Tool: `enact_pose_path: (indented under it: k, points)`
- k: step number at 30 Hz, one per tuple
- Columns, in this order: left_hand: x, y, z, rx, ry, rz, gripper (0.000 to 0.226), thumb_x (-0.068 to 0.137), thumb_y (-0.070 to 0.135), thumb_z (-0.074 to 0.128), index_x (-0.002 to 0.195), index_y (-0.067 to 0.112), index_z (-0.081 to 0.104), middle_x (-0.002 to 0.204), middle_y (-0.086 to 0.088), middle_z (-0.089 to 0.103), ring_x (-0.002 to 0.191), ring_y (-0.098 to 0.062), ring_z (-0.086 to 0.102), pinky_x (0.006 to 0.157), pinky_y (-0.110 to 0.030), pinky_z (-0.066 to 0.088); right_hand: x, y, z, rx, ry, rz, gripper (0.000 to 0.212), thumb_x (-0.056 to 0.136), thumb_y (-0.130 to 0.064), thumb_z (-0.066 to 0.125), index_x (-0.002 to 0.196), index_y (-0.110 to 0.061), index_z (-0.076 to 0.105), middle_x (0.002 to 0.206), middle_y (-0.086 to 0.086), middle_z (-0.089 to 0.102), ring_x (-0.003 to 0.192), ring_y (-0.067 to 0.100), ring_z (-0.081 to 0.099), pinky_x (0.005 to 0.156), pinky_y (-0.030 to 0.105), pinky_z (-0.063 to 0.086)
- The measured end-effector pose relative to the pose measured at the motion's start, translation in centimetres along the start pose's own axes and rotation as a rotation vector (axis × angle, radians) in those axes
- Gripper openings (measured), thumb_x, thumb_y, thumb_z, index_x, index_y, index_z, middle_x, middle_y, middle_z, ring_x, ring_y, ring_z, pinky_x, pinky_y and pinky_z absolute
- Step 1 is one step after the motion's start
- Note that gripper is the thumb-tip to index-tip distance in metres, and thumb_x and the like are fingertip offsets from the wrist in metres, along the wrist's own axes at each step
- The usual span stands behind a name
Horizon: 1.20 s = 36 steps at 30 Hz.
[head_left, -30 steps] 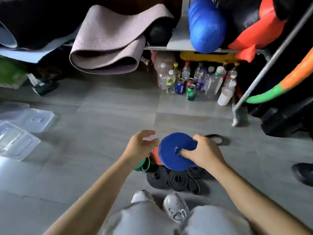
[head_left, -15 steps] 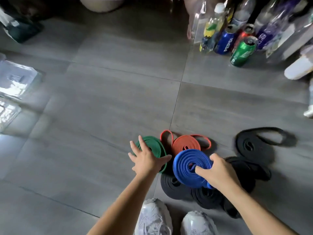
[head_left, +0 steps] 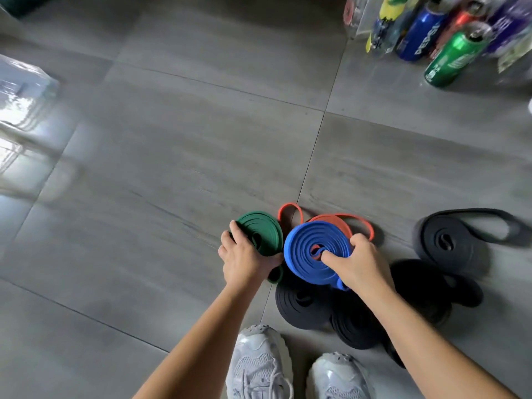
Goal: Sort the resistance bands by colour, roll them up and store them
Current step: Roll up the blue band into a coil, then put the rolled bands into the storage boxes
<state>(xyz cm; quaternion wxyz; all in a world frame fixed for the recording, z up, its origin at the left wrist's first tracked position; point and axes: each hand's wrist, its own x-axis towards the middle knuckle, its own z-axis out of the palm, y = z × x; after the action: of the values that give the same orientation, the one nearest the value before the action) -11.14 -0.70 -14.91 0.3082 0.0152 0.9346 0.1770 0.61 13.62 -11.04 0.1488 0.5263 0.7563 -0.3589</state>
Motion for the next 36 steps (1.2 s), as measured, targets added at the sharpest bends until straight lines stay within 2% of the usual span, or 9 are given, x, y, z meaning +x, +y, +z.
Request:
enact_pose_path:
  k: [6, 9, 12, 15, 19, 24, 29, 33, 36]
  points:
    - [1.0, -0.8, -0.1, -0.133, -0.094, -0.014, 0.124, 0.053, 0.044, 0.084, 0.146, 0.021, 0.006, 0.147, -0.007, 0.015, 0.129, -0.037, 0.029, 0.109, -0.045, 0.029, 1.9, -2.1, 1.5, -0.161, -0.009, 0.002, 0.048, 0.07, -0.051, 0.065, 0.1, -0.016, 0.05, 0.095, -0.001, 0.061, 0.076, 0.025, 0.061, 0.055, 0.028, 0.04]
    - [1.8, -1.9, -1.2, -0.503, -0.105, -0.094, 0.095, 0.053, 0.053, 0.071, 0.136, 0.03, 0.031, 0.139, -0.003, 0.033, 0.121, -0.027, 0.042, 0.103, -0.047, 0.039, 1.6, -2.4, 2.5, -0.189, -0.014, -0.01, 0.047, 0.072, -0.049, 0.066, 0.097, -0.013, 0.048, 0.1, 0.003, 0.06, 0.082, 0.027, 0.058, 0.059, 0.03, 0.039]
    - [2.3, -1.8, -2.4, -0.835, -0.128, -0.324, 0.065, 0.079, 0.045, 0.067, 0.134, 0.023, 0.04, 0.124, 0.002, 0.044, 0.105, -0.019, 0.047, 0.086, -0.045, 0.049, 1.5, -2.4, 2.8, -0.192, -0.005, -0.013, 0.047, 0.072, -0.049, 0.066, 0.095, -0.013, 0.047, 0.1, 0.004, 0.06, 0.084, 0.029, 0.058, 0.059, 0.031, 0.038]
    - [3.1, -1.5, -3.2, -0.806, -0.267, -0.433, 0.046, 0.077, 0.039, 0.073, 0.112, 0.012, 0.059, 0.113, -0.008, 0.055, 0.101, -0.023, 0.053, 0.081, -0.045, 0.05, 1.7, -2.5, 2.4, -0.212, 0.008, -0.052, 0.046, 0.071, -0.048, 0.067, 0.092, -0.013, 0.046, 0.098, 0.004, 0.059, 0.079, 0.028, 0.057, 0.056, 0.029, 0.036]
    - [3.8, -1.8, -3.5, -0.853, -0.379, -0.418, 0.049, 0.077, 0.034, 0.074, 0.118, 0.025, 0.048, 0.121, -0.006, 0.055, 0.113, -0.023, 0.052, 0.078, -0.039, 0.045, 2.0, -2.8, 2.6, -0.201, -0.005, -0.062, 0.043, 0.069, -0.047, 0.067, 0.087, -0.015, 0.044, 0.094, 0.004, 0.058, 0.077, 0.027, 0.055, 0.057, 0.029, 0.035]
    - [4.0, -1.9, -2.2, -0.735, -0.418, -0.354, 0.054, 0.076, 0.038, 0.075, 0.118, 0.025, 0.044, 0.115, -0.004, 0.058, 0.099, -0.018, 0.056, 0.06, -0.028, 0.042, 2.9, -1.8, 3.2, -0.157, -0.039, -0.082, 0.039, 0.069, -0.046, 0.067, 0.075, -0.019, 0.04, 0.076, -0.001, 0.058, 0.066, 0.026, 0.058, 0.049, 0.029, 0.033]
    - [1.1, -0.1, -5.6, -0.664, -0.241, -0.192, 0.043, 0.071, 0.021, 0.079, 0.107, 0.015, 0.055, 0.099, -0.008, 0.064, 0.079, -0.016, 0.06, 0.052, -0.023, 0.044, 0.3, -4.1, 0.8, -0.034, -0.149, -0.081, 0.038, 0.07, -0.039, 0.07, 0.073, -0.016, 0.04, 0.061, -0.003, 0.052, 0.048, 0.016, 0.048, 0.046, 0.029, 0.033]
    - [-5.2, 1.3, -13.0, -0.662, -0.101, -0.068, 0.042, 0.058, 0.03, 0.079, 0.091, 0.027, 0.054, 0.089, 0.002, 0.065, 0.082, -0.016, 0.061, 0.071, -0.031, 0.052, -5.7, -7.7, -4.1, 0.033, -0.188, -0.096, 0.037, 0.069, -0.039, 0.071, 0.074, -0.018, 0.041, 0.064, -0.003, 0.053, 0.056, 0.021, 0.049, 0.053, 0.033, 0.038]
    - [-10.9, 2.2, -20.4, -0.59, -0.059, 0.013, 0.039, 0.066, 0.023, 0.081, 0.087, 0.031, 0.049, 0.084, 0.013, 0.06, 0.077, -0.007, 0.058, 0.067, -0.023, 0.048, -11.7, -11.6, -9.9, 0.0, -0.218, -0.134, 0.034, 0.067, -0.038, 0.072, 0.079, -0.018, 0.047, 0.071, -0.002, 0.06, 0.064, 0.024, 0.056, 0.059, 0.037, 0.045]
